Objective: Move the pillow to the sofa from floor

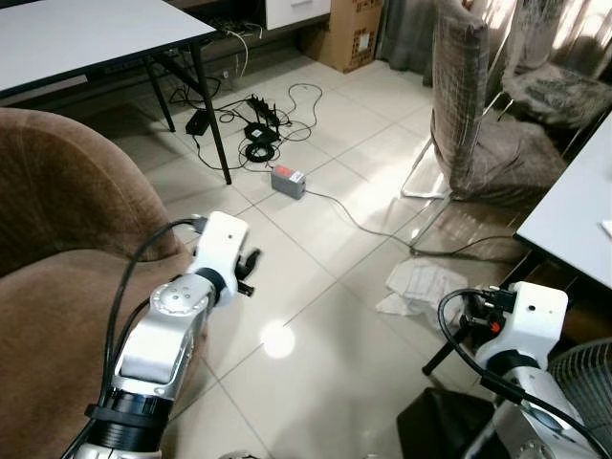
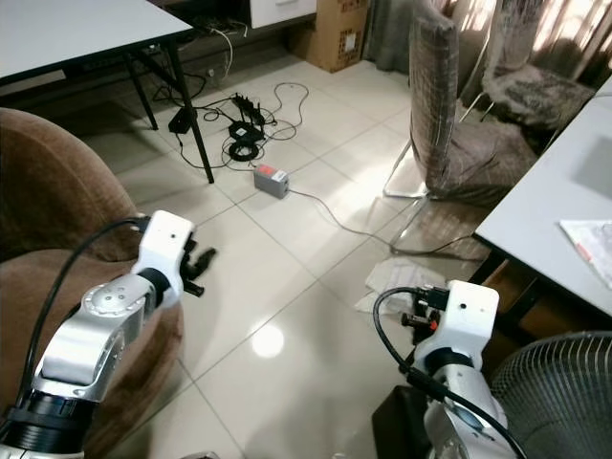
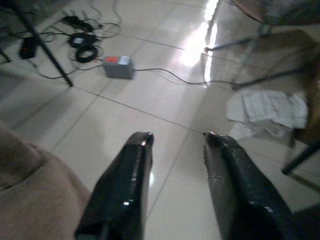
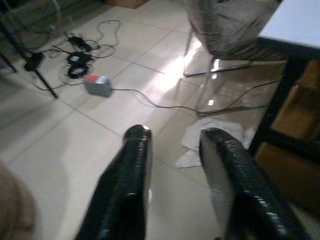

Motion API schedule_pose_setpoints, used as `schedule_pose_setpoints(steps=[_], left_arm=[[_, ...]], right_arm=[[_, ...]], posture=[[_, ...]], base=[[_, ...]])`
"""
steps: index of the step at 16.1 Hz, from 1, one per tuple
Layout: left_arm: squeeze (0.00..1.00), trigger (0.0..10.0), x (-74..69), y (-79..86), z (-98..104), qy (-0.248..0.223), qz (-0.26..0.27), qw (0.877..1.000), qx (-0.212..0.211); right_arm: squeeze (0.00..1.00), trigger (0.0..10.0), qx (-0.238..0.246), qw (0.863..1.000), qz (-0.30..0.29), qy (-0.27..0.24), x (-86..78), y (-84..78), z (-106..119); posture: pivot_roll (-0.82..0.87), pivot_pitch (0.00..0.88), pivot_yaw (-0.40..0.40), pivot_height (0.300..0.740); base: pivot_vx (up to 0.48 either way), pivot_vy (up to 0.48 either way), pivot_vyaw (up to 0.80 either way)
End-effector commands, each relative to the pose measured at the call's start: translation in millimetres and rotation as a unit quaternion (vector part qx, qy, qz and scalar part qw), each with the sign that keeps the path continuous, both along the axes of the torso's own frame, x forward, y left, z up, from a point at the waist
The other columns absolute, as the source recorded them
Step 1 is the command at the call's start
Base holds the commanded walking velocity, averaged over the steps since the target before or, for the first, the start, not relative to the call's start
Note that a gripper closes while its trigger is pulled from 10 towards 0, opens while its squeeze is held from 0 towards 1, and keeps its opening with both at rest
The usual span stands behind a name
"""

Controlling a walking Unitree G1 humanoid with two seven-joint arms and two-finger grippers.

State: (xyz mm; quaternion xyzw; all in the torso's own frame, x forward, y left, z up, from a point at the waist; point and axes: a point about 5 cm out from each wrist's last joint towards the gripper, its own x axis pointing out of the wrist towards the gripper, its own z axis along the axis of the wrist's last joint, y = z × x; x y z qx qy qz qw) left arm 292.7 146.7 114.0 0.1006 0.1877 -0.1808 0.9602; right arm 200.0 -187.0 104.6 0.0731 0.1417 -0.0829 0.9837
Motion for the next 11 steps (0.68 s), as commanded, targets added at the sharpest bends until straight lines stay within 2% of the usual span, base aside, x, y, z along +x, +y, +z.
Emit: schedule_pose_setpoints(steps=[1,2,3,4,5,6,7,9,10,11], left_arm=[[1.0,10.0,-3.4,-2.0,0.0,0.001,-0.019,1.0,0.006],[1.0,10.0,-3.9,-1.7,-1.0,-0.004,-0.026,0.999,0.02],[0.25,10.0,-3.7,-2.3,0.1,-0.013,-0.025,0.999,0.021],[0.0,10.0,-3.6,-2.3,1.9,-0.023,-0.024,0.999,0.019],[0.0,10.0,-3.6,-0.9,4.6,-0.038,-0.016,0.999,0.026],[0.0,10.0,-5.9,10.5,5.3,-0.056,0.024,0.997,0.041],[0.0,10.0,-6.3,12.5,6.1,-0.065,0.034,0.997,0.038],[0.0,10.0,-9.4,20.2,1.0,-0.045,0.057,0.997,0.033],[0.0,10.0,-11.4,20.4,0.2,-0.043,0.052,0.997,0.029],[0.0,10.0,-15.4,18.9,0.2,-0.039,0.027,0.999,0.02]], right_arm=[[1.0,10.0,-0.003,1.0,0.004,0.0,1.3,0.9,-2.1],[1.0,10.0,-0.019,1.0,0.004,0.007,2.4,2.1,-3.9],[0.67,10.0,-0.028,1.0,0.009,0.005,2.0,4.1,-3.3],[0.2,10.0,-0.055,0.998,0.017,0.004,1.6,5.4,-2.0],[0.0,10.0,-0.072,0.997,0.036,-0.001,0.1,9.8,-1.4],[0.0,10.0,-0.065,0.995,0.076,-0.013,-8.5,19.3,-1.4],[0.0,10.0,-0.063,0.995,0.077,-0.015,-10.0,19.2,-1.6],[0.0,10.0,-0.057,0.996,0.071,-0.017,-15.5,16.3,-1.6],[0.0,10.0,-0.058,0.996,0.07,-0.015,-17.1,16.0,-2.6],[0.65,10.0,-0.061,0.996,0.066,-0.008,-19.7,15.6,-5.0]], posture=[[-0.01,0.043,0.013,0.74],[-0.01,0.043,0.013,0.74],[-0.02,0.052,0.014,0.74],[-0.02,0.059,0.016,0.74],[-0.02,0.058,0.021,0.74],[-0.02,0.064,0.024,0.74],[-0.02,0.064,0.024,0.74],[-0.03,0.073,0.014,0.74],[-0.03,0.074,0.014,0.74],[-0.03,0.073,0.015,0.74]], base=[[0.0,0.0,0.0],[0.0,0.0,0.0],[0.0,0.0,0.0],[0.0,0.0,0.8],[0.0,0.0,0.8],[0.0,0.0,0.8],[0.0,0.0,0.8],[0.0,0.0,0.8],[0.0,0.0,0.8],[0.0,0.0,0.8]])
